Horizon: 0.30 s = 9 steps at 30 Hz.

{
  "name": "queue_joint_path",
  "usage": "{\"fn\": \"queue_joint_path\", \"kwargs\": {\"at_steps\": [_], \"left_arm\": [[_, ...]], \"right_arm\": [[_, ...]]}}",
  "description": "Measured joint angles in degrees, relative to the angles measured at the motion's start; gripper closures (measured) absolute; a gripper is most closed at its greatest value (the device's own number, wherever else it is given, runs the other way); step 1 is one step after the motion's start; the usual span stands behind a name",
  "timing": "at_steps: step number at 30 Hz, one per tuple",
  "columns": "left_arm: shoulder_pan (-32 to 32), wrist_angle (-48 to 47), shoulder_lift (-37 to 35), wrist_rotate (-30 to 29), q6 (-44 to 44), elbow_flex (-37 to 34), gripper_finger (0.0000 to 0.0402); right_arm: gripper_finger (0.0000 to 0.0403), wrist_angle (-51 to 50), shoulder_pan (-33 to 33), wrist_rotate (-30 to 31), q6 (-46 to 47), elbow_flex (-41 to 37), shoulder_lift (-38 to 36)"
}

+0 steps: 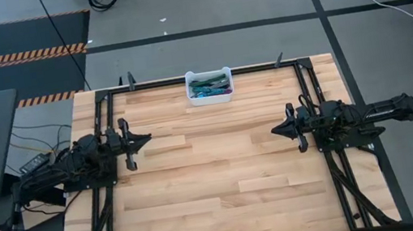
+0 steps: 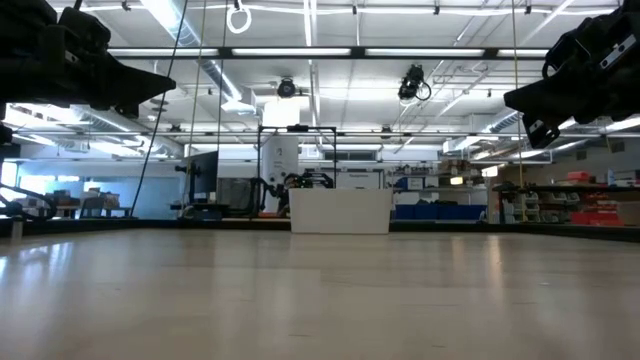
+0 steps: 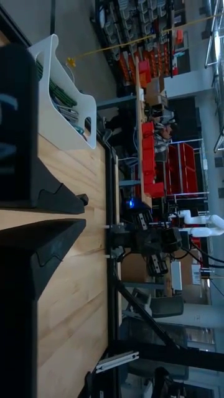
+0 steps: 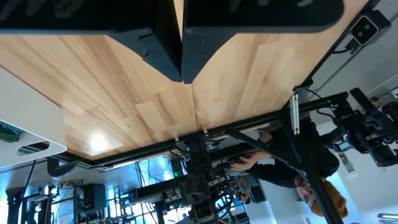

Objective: Pick and place USB-C Cables
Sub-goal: Return to home position

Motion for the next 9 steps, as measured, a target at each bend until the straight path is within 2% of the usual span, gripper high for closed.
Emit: {"fn": "queue_joint_path", "kwargs": {"at_steps": [9], "left_arm": [[0.0,0.0,0.0,0.0,0.0,0.0,0.0376]], "right_arm": [[0.0394,0.0,0.0,0.0,0.0,0.0,0.0]]}}
